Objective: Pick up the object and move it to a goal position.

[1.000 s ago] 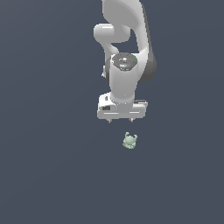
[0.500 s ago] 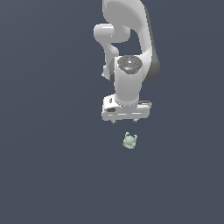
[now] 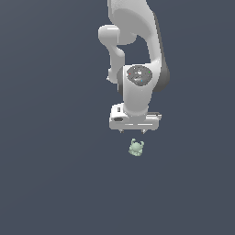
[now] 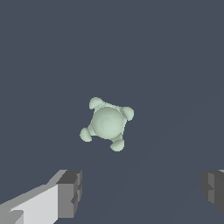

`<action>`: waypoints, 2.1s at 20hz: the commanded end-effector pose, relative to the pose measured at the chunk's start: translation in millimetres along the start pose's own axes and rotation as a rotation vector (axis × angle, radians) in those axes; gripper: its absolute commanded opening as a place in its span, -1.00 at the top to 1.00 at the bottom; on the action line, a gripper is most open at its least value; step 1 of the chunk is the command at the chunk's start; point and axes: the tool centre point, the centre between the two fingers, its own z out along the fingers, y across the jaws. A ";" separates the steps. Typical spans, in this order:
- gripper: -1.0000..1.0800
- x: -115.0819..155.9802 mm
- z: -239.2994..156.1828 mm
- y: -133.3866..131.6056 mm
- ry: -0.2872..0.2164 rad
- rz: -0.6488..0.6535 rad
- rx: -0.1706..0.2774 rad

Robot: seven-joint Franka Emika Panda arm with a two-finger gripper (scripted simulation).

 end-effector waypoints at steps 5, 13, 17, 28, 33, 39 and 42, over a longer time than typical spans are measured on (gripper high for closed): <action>-0.92 12.6 21.3 -11.0 0.001 0.119 -0.010; -0.92 24.6 45.1 -22.9 0.005 0.244 -0.024; -0.92 27.8 52.1 -26.3 0.007 0.280 -0.028; -0.92 28.9 61.7 -27.8 0.008 0.297 -0.030; -0.92 28.3 85.6 -27.3 0.008 0.298 -0.030; -0.92 28.6 105.8 -26.5 0.008 0.300 -0.031; -0.92 29.5 106.1 -26.7 0.008 0.300 -0.031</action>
